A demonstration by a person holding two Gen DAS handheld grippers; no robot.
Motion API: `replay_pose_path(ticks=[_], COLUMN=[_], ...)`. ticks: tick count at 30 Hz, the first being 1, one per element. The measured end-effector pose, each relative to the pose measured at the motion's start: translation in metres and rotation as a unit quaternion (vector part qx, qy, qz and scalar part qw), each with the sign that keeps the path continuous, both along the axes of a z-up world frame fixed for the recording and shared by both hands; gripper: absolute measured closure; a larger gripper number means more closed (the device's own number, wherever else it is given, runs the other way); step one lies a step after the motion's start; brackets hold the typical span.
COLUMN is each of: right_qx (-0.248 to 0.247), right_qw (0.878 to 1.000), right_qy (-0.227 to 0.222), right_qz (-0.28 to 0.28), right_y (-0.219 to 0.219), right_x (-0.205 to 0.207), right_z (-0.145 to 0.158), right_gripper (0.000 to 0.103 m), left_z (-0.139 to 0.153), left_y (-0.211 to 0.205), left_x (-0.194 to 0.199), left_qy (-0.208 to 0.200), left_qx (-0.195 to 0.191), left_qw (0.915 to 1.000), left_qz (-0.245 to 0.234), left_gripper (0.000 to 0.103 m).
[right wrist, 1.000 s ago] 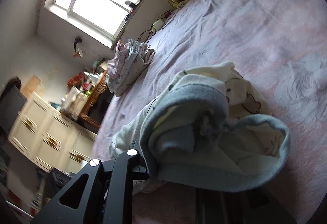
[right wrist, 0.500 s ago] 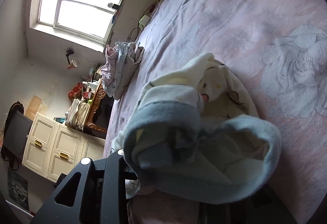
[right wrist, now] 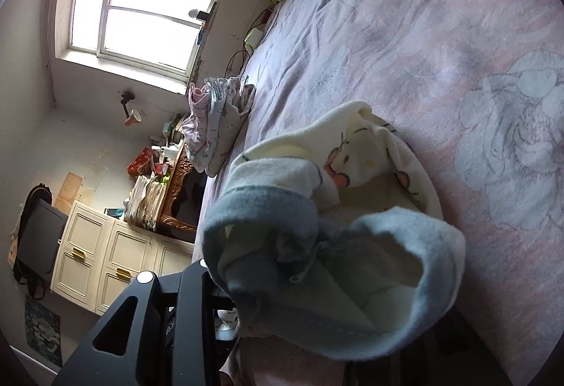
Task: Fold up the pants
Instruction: 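Carry the pants bundle with both grippers toward the stack of folded clothes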
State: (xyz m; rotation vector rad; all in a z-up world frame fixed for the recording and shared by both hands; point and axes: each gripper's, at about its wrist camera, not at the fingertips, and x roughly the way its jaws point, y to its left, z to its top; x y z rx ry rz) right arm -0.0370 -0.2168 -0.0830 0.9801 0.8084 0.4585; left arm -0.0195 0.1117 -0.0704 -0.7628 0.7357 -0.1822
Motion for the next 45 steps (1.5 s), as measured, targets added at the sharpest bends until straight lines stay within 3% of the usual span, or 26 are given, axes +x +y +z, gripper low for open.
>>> replay_pose_path(ticks=[2, 5, 8, 11, 16, 20, 24, 28, 34, 39, 42, 45], right_qx=[-0.009, -0.045, -0.091, -0.139, -0.175, -0.186, -0.18, -0.172, -0.187, -0.177, -0.173, -0.156], right_qw=[1.0, 0.999, 0.995, 0.987, 0.975, 0.97, 0.969, 0.969, 0.957, 0.95, 0.944, 0.947], right_qy=[-0.002, -0.011, -0.041, -0.081, -0.136, -0.153, -0.164, -0.17, -0.215, -0.255, -0.281, -0.28], right_qz=[-0.002, -0.015, -0.022, -0.022, 0.001, 0.013, 0.033, 0.056, 0.053, 0.041, 0.029, 0.028], right_y=[0.003, 0.009, 0.017, 0.029, 0.044, 0.065, 0.096, 0.135, 0.211, 0.268, 0.298, 0.323], right_x=[0.001, -0.002, -0.008, -0.013, -0.009, 0.018, 0.067, 0.129, 0.215, 0.299, 0.353, 0.4], right_z=[0.003, 0.011, 0.025, 0.047, 0.088, 0.119, 0.152, 0.175, 0.214, 0.24, 0.248, 0.243], right_gripper=[0.067, 0.067, 0.077, 0.078, 0.078, 0.078, 0.078, 0.078, 0.078, 0.078, 0.078, 0.078], left_z=[0.003, 0.013, 0.028, 0.046, 0.08, 0.114, 0.139, 0.16, 0.189, 0.207, 0.21, 0.195], left_y=[-0.001, -0.011, -0.022, -0.027, -0.012, 0.005, 0.046, 0.083, 0.133, 0.178, 0.204, 0.234], left_x=[0.003, 0.0, -0.006, -0.01, -0.001, 0.026, 0.068, 0.113, 0.186, 0.262, 0.303, 0.346], left_qy=[0.001, -0.015, -0.047, -0.078, -0.107, -0.122, -0.118, -0.118, -0.123, -0.165, -0.212, -0.214], left_qx=[0.012, 0.061, 0.121, 0.17, 0.191, 0.218, 0.196, 0.211, 0.247, 0.279, 0.285, 0.26], left_qw=[0.9999, 0.9979, 0.9914, 0.9822, 0.9752, 0.9676, 0.973, 0.9703, 0.9608, 0.945, 0.933, 0.9401], left_qz=[-0.005, -0.013, -0.017, -0.02, -0.03, -0.034, -0.031, -0.008, 0.029, 0.043, 0.054, 0.05], left_gripper=[0.081, 0.086, 0.087, 0.087, 0.087, 0.087, 0.087, 0.087, 0.087, 0.087, 0.086, 0.086])
